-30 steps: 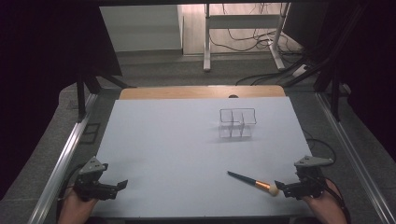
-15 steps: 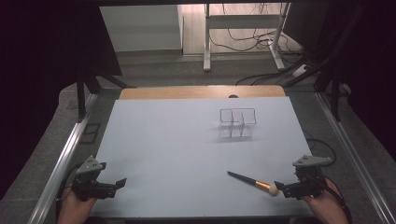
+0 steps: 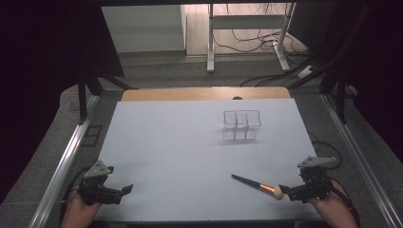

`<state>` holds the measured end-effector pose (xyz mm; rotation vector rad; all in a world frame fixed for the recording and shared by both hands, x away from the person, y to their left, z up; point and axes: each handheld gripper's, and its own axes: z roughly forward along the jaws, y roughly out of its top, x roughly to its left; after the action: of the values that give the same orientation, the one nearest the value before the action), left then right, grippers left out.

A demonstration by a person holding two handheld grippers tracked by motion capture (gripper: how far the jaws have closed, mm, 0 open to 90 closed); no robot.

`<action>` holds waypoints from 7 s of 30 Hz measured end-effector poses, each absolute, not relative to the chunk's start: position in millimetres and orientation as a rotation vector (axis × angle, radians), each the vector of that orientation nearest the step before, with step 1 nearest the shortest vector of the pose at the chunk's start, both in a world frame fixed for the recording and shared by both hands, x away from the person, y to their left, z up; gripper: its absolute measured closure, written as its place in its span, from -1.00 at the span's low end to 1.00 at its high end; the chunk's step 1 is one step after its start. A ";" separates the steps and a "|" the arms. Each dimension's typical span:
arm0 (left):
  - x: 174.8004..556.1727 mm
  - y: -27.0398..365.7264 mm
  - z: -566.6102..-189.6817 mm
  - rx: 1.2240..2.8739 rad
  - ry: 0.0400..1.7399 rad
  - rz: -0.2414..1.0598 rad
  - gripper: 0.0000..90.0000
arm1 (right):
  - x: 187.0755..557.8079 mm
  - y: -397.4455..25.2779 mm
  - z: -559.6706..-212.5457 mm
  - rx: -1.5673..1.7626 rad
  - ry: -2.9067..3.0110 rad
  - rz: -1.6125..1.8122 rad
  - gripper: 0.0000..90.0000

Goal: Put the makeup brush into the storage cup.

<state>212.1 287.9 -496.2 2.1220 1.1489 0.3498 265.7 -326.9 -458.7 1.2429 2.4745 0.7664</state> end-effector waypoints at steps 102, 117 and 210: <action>213.2 281.2 -500.6 2.216 1.114 0.304 -1.00 | 298.0 -228.4 -474.3 1.109 2.772 0.447 -0.83; 213.2 280.8 -501.0 2.224 1.111 0.302 -1.00 | 298.0 -229.5 -493.5 1.066 2.804 0.388 -0.64; 270.7 127.9 -466.1 2.303 0.609 0.136 -1.00 | 292.0 -203.0 -436.0 0.802 2.892 0.784 0.61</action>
<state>270.7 127.9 -466.1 2.3031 0.6091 0.1365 292.0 -203.0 -436.0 0.8016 2.8918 0.7839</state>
